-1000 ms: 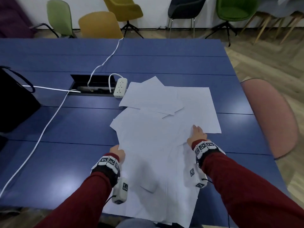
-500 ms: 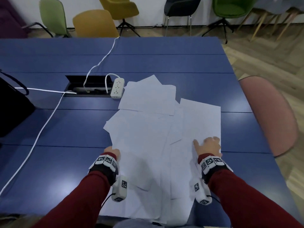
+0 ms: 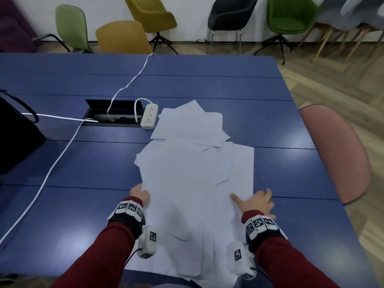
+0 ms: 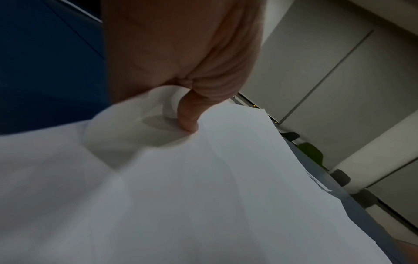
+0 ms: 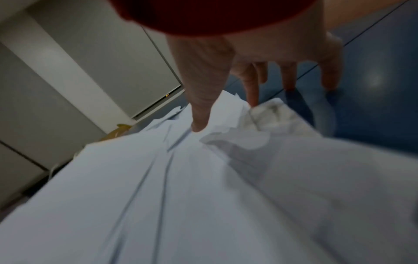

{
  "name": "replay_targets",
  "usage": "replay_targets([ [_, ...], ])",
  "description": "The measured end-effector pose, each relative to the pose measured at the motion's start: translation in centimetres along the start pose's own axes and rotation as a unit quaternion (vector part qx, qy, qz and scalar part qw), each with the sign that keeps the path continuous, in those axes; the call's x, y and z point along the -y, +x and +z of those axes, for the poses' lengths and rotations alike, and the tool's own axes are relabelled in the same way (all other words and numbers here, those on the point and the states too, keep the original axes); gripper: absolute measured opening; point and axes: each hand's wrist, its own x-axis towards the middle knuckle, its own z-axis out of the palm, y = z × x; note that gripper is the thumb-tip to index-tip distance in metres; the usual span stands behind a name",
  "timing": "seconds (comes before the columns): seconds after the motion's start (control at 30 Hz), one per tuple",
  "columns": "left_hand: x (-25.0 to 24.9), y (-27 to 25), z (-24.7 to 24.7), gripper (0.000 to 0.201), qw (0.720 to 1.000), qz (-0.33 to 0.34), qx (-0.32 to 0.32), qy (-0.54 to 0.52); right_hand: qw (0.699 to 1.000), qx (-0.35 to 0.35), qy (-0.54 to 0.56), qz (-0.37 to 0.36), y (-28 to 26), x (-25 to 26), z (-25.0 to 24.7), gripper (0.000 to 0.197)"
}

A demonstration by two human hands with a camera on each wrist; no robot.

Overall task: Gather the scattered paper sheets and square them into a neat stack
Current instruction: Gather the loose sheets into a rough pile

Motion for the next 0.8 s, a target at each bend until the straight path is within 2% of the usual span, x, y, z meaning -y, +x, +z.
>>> replay_targets([
  [0.07,-0.1,-0.2,-0.1,0.044,1.000,-0.001,0.010,0.010,1.000,-0.013,-0.005,0.024,-1.0,-0.7,0.2,0.104],
  [0.2,-0.2,-1.2,0.7,0.045,0.998,0.005,0.048,0.052,0.991,0.008,0.127,0.033,-1.0,0.0,0.7,0.090],
  [0.37,0.4,-1.7,1.5,0.044,0.991,0.022,0.056,0.121,0.988,0.082,0.128,0.027,0.5,0.6,0.2,0.032],
  [0.5,-0.1,-2.3,2.0,0.041,0.993,0.038,0.060,0.093,0.970,0.094,0.224,-0.005,2.0,-0.2,-0.7,0.019],
  [0.57,-0.3,-2.5,2.6,0.039,0.995,0.056,0.058,0.065,0.948,0.120,0.294,-0.023,2.4,-0.4,-1.2,0.023],
  [0.67,-0.9,-3.5,4.1,0.044,0.994,0.047,0.078,0.057,0.919,0.211,0.332,-0.034,2.0,0.4,-1.5,0.056],
  [0.73,-1.5,-4.4,5.2,0.047,0.991,0.057,0.095,0.071,0.922,0.231,0.306,-0.046,1.9,0.7,-1.1,0.067],
  [0.8,-2.2,-5.1,6.0,0.049,0.991,0.060,0.107,0.056,0.933,0.216,0.284,-0.055,2.1,0.5,-0.8,0.061],
])
